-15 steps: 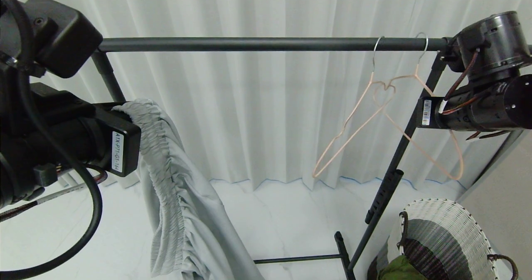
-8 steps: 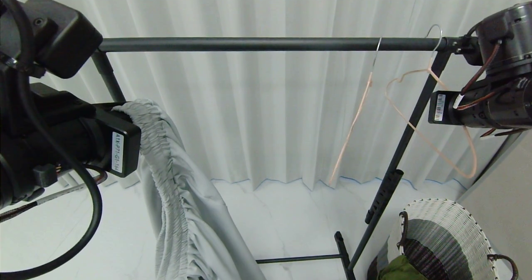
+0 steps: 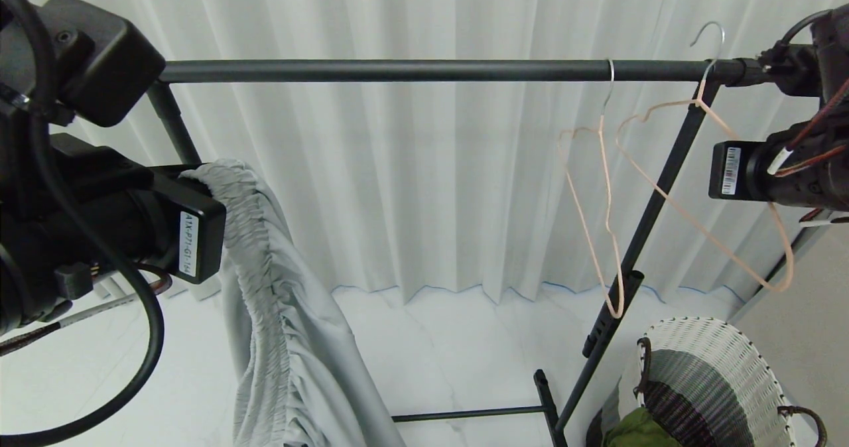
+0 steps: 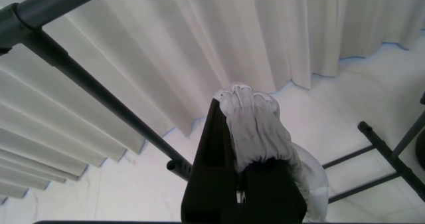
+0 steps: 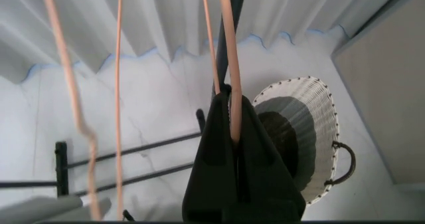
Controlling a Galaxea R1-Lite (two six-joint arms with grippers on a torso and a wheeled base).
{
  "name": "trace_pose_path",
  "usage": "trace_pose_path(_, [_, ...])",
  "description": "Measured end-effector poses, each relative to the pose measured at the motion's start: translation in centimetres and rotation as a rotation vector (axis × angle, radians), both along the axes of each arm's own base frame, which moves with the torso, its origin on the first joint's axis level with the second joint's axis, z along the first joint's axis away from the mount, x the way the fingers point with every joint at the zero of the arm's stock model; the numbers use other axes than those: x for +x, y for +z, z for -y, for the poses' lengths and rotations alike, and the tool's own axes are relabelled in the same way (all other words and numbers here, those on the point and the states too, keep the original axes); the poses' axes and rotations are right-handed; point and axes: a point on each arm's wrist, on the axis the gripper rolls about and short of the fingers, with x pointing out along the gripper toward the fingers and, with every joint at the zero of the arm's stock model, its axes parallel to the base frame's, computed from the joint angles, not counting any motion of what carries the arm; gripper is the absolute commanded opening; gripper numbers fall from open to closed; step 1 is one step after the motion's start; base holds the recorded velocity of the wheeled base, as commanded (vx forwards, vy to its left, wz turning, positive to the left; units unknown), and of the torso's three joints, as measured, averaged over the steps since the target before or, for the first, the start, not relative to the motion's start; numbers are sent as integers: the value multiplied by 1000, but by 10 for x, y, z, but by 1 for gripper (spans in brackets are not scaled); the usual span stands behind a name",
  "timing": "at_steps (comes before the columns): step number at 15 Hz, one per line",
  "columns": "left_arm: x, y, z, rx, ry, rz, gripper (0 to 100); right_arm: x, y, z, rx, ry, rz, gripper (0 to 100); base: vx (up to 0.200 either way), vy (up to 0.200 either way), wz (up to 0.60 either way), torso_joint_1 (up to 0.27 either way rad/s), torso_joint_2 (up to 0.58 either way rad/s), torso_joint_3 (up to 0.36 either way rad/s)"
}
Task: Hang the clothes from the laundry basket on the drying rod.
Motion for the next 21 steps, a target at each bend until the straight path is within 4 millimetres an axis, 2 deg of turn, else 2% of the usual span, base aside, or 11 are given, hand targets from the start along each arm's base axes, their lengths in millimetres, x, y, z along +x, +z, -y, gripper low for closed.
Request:
trace_pose_path(6, [-1,-4,-1,20,-2,-6,0,-42,-17,17,-54,68,26,0,0,0,0,0,0,0])
trace_pose_path(10, [-2,-6,-2,27,-1,-11,0,-80,-38,40,-175,142,70,0,-200,0,0,10,2,1])
trace_pose_path(12, [-2,-6,-2,26,-1,-10,0,-93,-42,49,-175,149,102,0,-200,0,0,-10,-5,5])
trace_pose_path(15, [-2,-8,-2,30,0,-15,0,-104,-36,55,-143,150,189,0,-200,0,0,1,2,7])
trace_pose_path(18, [-1,-11,-2,37,3,-25,0,-108,-29,54,-105,182,268,0,0,0,0,0,0,0])
trace_pose_path(21, [-1,-17,-2,52,3,-40,0,-116,-31,45,-60,328,296,0,0,0,0,0,0,0])
